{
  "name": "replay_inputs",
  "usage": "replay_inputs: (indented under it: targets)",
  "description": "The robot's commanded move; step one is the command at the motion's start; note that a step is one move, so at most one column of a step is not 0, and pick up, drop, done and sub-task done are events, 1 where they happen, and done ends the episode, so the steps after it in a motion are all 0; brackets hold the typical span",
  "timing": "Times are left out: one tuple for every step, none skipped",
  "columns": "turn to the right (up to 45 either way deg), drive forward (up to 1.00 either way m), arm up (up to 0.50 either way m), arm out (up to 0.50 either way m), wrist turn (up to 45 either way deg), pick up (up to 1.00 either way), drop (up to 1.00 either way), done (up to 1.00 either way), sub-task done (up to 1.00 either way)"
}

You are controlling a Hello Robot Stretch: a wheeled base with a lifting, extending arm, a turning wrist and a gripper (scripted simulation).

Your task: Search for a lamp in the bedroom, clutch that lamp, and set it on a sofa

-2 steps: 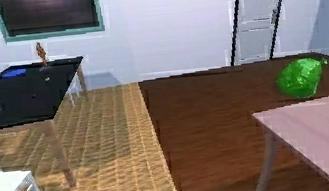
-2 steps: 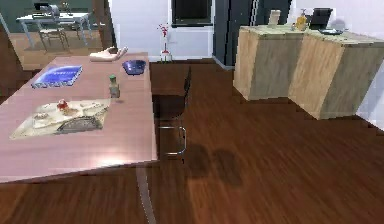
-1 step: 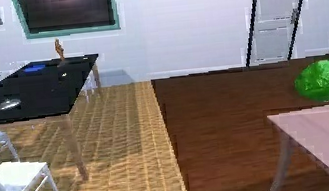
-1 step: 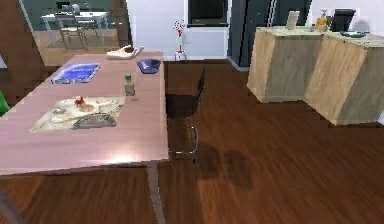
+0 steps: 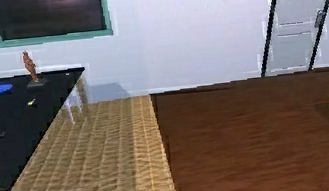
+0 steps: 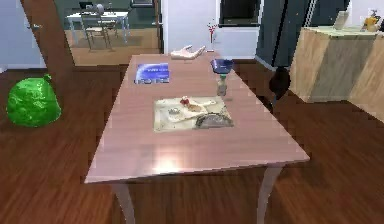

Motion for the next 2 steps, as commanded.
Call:
replay_inputs:
  targets:
    - [12.0, 0.0, 0.0, 0.0, 0.0, 0.0, 0.0, 0.0, 0.0]
    - [0.0, 0.8, 0.0, 0.0, 0.0, 0.0, 0.0, 0.0, 0.0]
